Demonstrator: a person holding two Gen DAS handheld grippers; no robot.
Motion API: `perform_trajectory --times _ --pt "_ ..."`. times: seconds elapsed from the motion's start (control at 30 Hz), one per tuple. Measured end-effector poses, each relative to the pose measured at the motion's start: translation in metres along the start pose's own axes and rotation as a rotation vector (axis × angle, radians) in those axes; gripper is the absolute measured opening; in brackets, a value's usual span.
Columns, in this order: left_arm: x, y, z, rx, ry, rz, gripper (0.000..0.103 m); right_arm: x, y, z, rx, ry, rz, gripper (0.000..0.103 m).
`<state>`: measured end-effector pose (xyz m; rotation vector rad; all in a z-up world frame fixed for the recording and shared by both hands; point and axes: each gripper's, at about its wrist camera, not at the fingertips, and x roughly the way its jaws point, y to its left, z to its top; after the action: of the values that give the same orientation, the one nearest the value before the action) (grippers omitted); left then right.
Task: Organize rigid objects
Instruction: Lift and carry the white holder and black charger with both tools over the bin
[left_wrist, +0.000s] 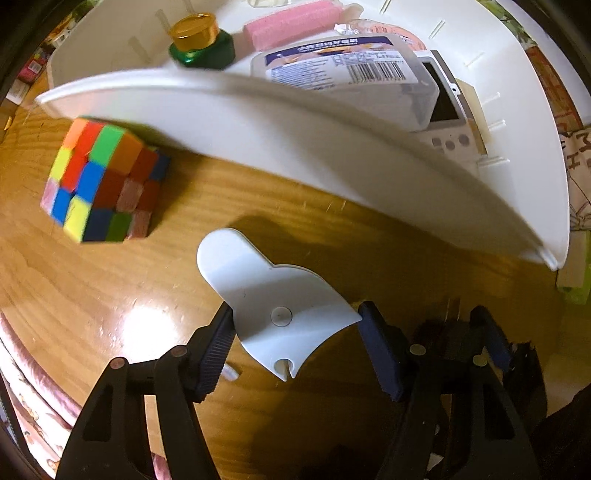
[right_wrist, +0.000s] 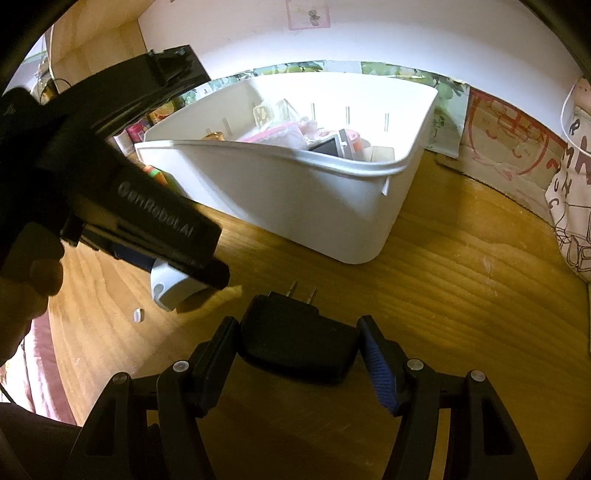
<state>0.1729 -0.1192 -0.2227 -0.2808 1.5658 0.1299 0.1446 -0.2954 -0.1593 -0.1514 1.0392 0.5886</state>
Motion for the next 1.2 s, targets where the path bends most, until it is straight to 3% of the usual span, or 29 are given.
perform_trajectory --times 0.33,0.6,0.93,1.2 --pt "-0.037 0.026 -0.037 -0.004 -0.063 0.014 0.070 -0.019 0.012 0.001 -0.039 -0.045 0.018 0.066" --pt "-0.089 0.052 -0.061 0.022 -0.153 0.047 0.070 -0.044 0.031 0.010 -0.063 -0.093 0.023 0.066" --pt "-0.147 0.086 -0.054 0.076 -0.277 0.046 0.070 -0.072 0.053 0.039 -0.089 -0.173 -0.008 0.066" --pt "-0.181 0.087 -0.033 0.177 -0.391 0.051 0.070 -0.084 0.064 0.068 -0.072 -0.238 -0.063 0.066"
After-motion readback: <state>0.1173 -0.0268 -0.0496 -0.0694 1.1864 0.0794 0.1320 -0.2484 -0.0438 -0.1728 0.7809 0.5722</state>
